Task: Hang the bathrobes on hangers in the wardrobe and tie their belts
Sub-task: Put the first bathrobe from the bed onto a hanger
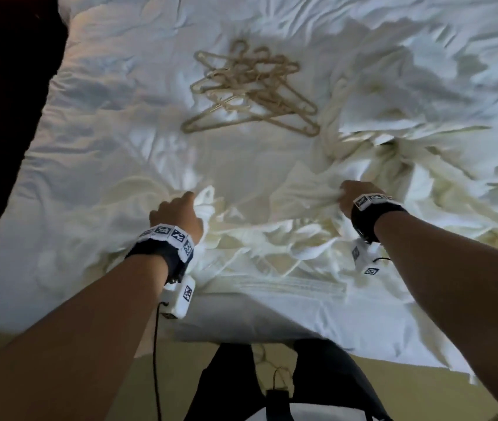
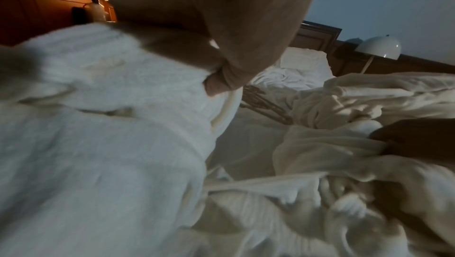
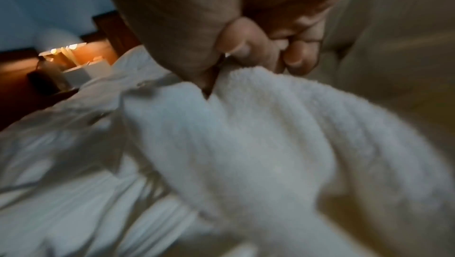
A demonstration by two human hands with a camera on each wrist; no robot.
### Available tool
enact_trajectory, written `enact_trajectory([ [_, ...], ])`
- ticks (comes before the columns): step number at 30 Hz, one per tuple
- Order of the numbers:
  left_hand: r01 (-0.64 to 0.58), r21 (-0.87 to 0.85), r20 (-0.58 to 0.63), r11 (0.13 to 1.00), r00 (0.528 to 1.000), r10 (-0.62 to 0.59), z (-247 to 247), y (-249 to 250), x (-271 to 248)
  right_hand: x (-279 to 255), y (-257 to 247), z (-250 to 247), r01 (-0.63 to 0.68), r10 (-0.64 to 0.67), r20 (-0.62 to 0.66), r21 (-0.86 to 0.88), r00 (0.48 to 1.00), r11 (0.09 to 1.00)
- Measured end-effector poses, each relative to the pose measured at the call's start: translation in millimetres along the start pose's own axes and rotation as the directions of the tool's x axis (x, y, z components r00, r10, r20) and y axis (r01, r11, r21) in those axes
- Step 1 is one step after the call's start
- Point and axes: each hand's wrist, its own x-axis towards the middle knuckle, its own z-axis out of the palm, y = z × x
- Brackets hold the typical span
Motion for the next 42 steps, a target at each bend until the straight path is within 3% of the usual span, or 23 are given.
enact_trajectory([
  [4, -0.021, -0.133, -0.076, 0.991, 0.997, 0.011, -33.9, 71.5, 2.1, -40.3, 119.7, -89.7, -0.114, 0.129, -0.159, 0.1, 0.979, 0.988],
  [8, -0.191, -0.229, -0.142, 0.955, 0.977, 0.161, -59.6, 163.1, -10.4, -112.5, 266.1, -155.5, -0.417, 0.441, -0.262, 0.145, 0.858, 0.897],
  [10, -0.32, -0.329, -0.122, 0.889, 0.947, 0.296, -58.0, 204.0, -21.0, -125.3, 324.5, -160.3, -0.496, 0.549, -0.29, 0.24, 0.783, 0.834],
  [11, -0.388, -0.369, -0.092, 0.844, 0.919, 0.382, -54.3, 221.2, -28.6, -117.9, 363.3, -150.0, -0.494, 0.549, -0.309, 0.243, 0.776, 0.835],
  [13, -0.504, -0.381, 0.006, 0.775, 0.837, 0.547, -42.0, 242.9, -46.2, -116.6, 377.2, -143.9, -0.492, 0.547, -0.294, 0.245, 0.784, 0.835],
  [14, -0.544, -0.364, 0.052, 0.756, 0.799, 0.599, -34.0, 246.9, -53.0, -123.9, 354.7, -143.7, -0.487, 0.556, -0.299, 0.277, 0.775, 0.828],
  [16, -0.568, -0.352, 0.084, 0.744, 0.773, 0.629, -18.9, 242.1, -59.7, -150.4, 282.9, -146.8, -0.415, 0.486, -0.292, 0.275, 0.824, 0.867],
  [22, -0.492, -0.257, 0.146, 0.832, 0.831, 0.537, 2.9, 151.2, -37.6, -126.6, 131.0, -84.0, -0.088, 0.124, -0.161, 0.211, 0.979, 0.973],
  [27, -0.33, -0.229, 0.168, 0.916, 0.913, 0.371, 11.0, 35.9, -6.4, -89.6, 15.4, -24.6, 0.119, -0.124, 0.055, 0.082, 0.991, 0.989],
  [35, -0.171, -0.254, 0.217, 0.952, 0.949, 0.229, 22.7, -90.9, 50.9, -10.7, -109.0, 6.9, 0.207, -0.209, 0.172, 0.029, 0.963, 0.978],
  [42, -0.171, -0.263, 0.178, 0.95, 0.959, 0.222, 0.4, -111.7, 155.3, 92.3, -167.9, 1.7, 0.116, -0.12, 0.146, 0.032, 0.982, 0.993],
])
